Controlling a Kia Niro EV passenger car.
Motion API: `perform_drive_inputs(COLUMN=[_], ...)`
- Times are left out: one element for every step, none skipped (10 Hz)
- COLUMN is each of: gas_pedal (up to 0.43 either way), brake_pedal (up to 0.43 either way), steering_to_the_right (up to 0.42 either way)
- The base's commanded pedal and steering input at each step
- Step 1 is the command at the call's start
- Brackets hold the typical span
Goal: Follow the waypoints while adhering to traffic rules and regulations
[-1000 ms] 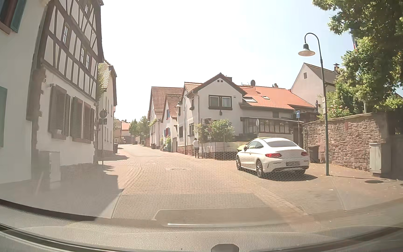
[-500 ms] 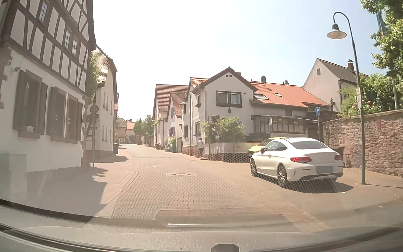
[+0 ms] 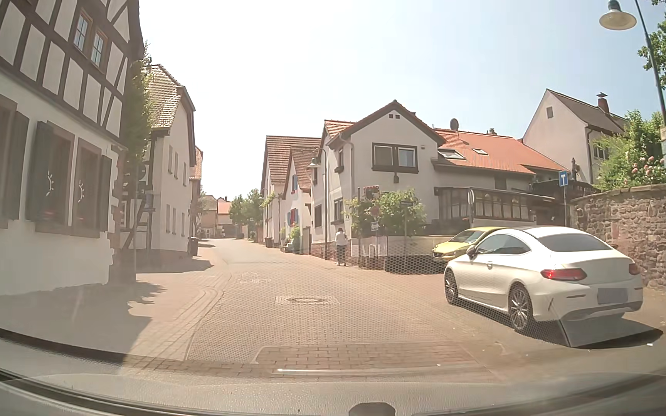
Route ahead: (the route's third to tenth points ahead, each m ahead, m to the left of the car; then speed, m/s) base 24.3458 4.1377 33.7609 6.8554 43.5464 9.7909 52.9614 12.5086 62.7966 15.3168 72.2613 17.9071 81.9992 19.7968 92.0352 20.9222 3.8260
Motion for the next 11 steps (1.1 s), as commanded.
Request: perform_drive_inputs(gas_pedal=[0.000,0.000,0.000,0.000,0.000,0.000,0.000,0.000,0.000,0.000,0.000], brake_pedal=[0.000,0.000,0.000,0.000,0.000,0.000,0.000,0.000,0.000,0.000,0.000], steering_to_the_right=[-0.053,-0.053,-0.055,-0.056,-0.057,-0.058,-0.055,-0.051,-0.047,-0.042,-0.038])
